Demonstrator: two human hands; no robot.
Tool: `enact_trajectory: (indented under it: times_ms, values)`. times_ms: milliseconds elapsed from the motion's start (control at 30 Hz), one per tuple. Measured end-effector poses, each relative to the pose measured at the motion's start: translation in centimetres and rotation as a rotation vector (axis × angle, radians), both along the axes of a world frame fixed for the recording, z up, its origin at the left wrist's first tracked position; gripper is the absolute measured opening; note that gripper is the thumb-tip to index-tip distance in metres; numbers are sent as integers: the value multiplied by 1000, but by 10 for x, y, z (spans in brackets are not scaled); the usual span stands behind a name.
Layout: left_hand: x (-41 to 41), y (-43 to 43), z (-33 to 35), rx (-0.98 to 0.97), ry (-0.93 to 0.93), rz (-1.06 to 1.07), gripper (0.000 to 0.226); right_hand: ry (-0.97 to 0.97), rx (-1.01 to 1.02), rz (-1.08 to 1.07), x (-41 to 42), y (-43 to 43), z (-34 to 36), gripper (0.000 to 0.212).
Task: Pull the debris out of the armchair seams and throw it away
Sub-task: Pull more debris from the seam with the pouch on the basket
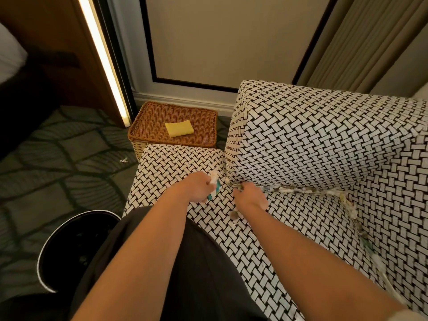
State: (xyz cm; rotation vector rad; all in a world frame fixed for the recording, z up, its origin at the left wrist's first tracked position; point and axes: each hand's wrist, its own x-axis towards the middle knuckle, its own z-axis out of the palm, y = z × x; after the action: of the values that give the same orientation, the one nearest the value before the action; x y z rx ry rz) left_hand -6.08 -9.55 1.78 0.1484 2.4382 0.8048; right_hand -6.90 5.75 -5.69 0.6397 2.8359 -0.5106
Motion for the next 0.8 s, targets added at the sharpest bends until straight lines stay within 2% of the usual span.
enact_trajectory:
  times_ms: [167, 367, 533, 700, 800]
  values:
    - [-9, 2, -4, 18, -23, 1, 26, -101, -6, 46, -18, 7, -5, 32]
    - [-11, 3, -3, 34, -24, 21, 24, -225, -13, 232, -30, 13, 6, 40]
    - [-6, -1, -1, 64, -27, 38, 22, -73, -93, 146, -19, 19, -5, 30]
    - [-4, -1, -2, 69, -35, 57, 28, 90, 0, 109, -8, 12, -8, 24]
    - [-6, 0, -3, 66, -42, 60, 27, 188, -38, 110, -5, 14, -15, 26]
